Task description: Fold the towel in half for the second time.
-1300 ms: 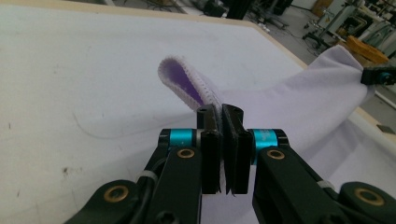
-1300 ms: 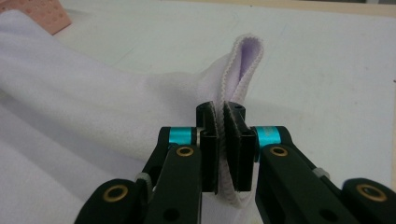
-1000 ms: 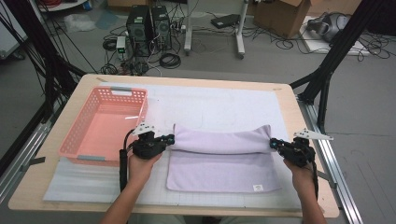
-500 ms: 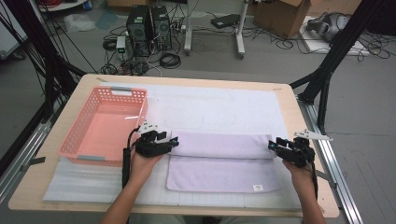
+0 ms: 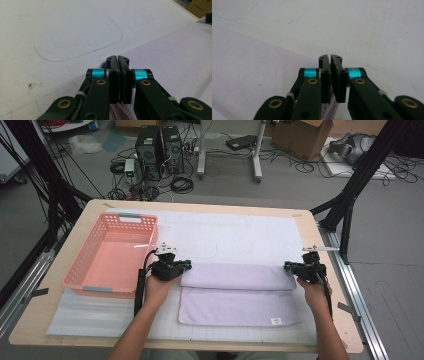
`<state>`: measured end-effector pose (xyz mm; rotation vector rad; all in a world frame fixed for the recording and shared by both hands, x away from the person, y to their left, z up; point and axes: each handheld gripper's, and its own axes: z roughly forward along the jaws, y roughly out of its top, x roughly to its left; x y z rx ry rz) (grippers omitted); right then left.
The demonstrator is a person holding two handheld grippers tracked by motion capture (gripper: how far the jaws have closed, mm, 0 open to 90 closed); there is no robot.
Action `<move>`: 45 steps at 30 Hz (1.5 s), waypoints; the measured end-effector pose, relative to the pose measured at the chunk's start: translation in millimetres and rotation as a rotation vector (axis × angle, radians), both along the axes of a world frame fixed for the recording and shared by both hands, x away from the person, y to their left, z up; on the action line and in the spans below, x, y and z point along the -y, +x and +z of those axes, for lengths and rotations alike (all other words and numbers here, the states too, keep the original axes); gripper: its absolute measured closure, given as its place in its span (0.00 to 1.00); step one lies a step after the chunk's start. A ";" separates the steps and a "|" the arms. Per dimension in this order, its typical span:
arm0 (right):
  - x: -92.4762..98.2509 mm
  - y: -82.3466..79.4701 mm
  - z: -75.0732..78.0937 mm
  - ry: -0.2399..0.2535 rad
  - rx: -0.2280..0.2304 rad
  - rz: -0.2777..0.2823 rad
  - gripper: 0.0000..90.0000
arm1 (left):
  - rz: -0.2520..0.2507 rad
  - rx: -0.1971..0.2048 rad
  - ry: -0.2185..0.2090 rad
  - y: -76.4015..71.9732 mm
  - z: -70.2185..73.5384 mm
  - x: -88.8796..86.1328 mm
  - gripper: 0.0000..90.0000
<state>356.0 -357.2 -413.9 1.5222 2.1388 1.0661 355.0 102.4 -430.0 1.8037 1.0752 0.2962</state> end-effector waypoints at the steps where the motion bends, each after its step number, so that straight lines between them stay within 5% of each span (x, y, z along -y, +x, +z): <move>1: 0.8 -2.7 0.7 -0.002 0.013 0.001 0.97 | 0.001 0.007 -0.013 -2.1 3.0 -1.5 0.98; 4: 3.7 -13.8 1.9 0.014 0.060 -0.002 0.97 | -0.003 0.054 -0.044 -11.9 11.5 -5.1 0.98; 8: 7.1 -33.3 3.2 0.033 0.129 0.001 0.97 | -0.010 0.060 -0.050 -26.0 7.7 -8.6 0.98; 20: 13.4 -84.7 6.1 0.045 0.228 0.010 0.97 | -0.006 0.103 -0.147 -67.8 2.4 -20.5 0.97; 33: 12.9 -139.9 5.6 0.056 0.260 0.013 0.97 | 0.006 0.104 -0.175 -125.8 -10.1 -23.9 0.97; 41: 15.1 -160.2 -0.4 0.053 0.217 0.015 0.96 | 0.032 0.053 -0.200 -141.4 -16.7 -28.4 0.96; 43: 15.9 -160.6 -3.7 0.040 0.165 0.017 0.90 | 0.039 0.041 -0.194 -142.1 -14.2 -30.2 0.82; 45: 20.0 -160.2 -2.6 0.048 0.161 -0.009 0.73 | 0.049 0.063 -0.205 -141.9 -8.1 -32.4 0.68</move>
